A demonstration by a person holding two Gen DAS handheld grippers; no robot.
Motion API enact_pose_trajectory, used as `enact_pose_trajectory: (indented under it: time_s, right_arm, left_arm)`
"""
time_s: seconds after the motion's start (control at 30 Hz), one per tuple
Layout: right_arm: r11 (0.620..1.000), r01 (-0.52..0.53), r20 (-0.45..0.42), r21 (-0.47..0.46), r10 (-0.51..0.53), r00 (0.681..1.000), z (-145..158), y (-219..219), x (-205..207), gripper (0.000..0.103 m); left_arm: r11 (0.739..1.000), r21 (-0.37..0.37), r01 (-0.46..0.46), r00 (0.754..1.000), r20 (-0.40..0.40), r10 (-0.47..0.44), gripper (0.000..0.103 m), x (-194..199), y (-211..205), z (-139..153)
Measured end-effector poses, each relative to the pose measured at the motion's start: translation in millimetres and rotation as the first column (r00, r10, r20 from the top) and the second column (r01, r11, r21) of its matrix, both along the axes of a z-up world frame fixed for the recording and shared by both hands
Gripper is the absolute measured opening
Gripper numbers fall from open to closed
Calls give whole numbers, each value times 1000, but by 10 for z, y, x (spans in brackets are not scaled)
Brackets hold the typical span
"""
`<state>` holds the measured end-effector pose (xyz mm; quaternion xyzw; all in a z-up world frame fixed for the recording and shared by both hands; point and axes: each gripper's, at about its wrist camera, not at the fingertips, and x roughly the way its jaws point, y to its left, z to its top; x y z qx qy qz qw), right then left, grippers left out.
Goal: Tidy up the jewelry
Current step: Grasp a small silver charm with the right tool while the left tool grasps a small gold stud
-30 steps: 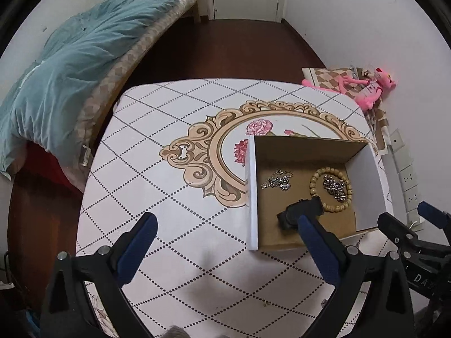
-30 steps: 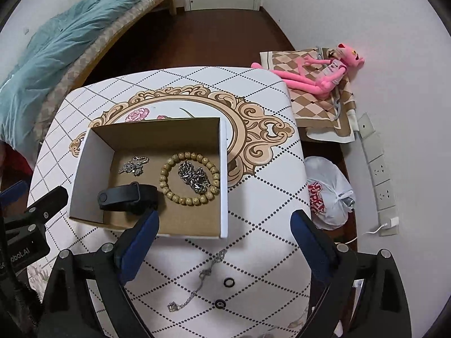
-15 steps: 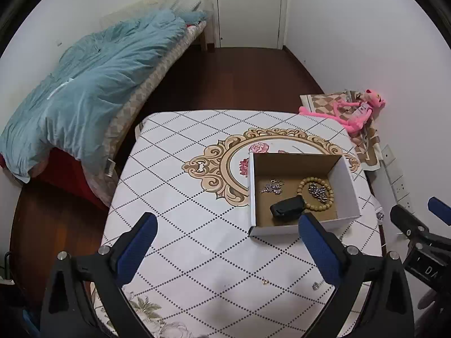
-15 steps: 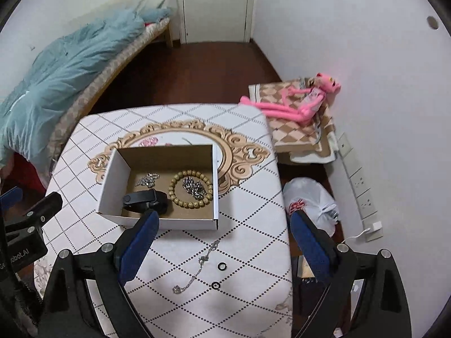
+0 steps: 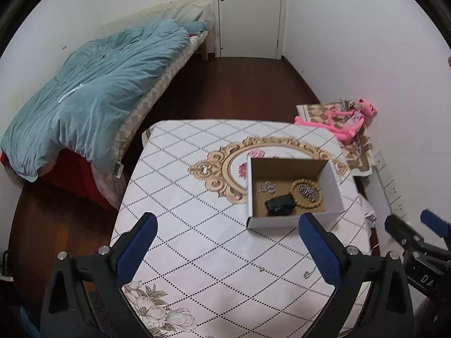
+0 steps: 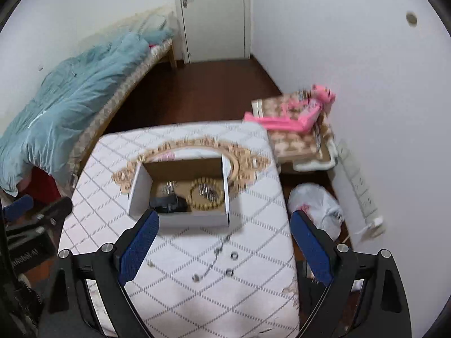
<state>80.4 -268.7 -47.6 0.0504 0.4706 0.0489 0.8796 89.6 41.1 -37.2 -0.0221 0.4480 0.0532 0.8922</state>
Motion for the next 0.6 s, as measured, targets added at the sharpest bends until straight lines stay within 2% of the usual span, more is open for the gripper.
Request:
enact_pose_trajectory:
  time_s: [0.17,0.27,0.37,0.53,0.6]
  right_arm:
    - [998,15,-166,54,-6,986,-733,-49,-71,95]
    - [996,9,-221,92,12,975,-1152,33,-171,94]
    - [994,-27,-253,105,53,966,-1492,242,-261,75]
    - [995,-85,-209,55,95,973,-1693,535,-289,63]
    - [995,-100,-208,28,104,973,-1736,622,-263,51]
  left_arm:
    - [998,58,-3,994,-112,10,102,-28,-18,-605]
    - [996,85,-2,979,-201,20,102,-37,-18,-1015]
    - [995,102,-7,964,-263,34,102,-55,20,-1309]
    - [994,107,-17,951,-307,49,102,-103,128,-1524]
    - [995,94,-21,948,-314,49,102,-112,165,-1563]
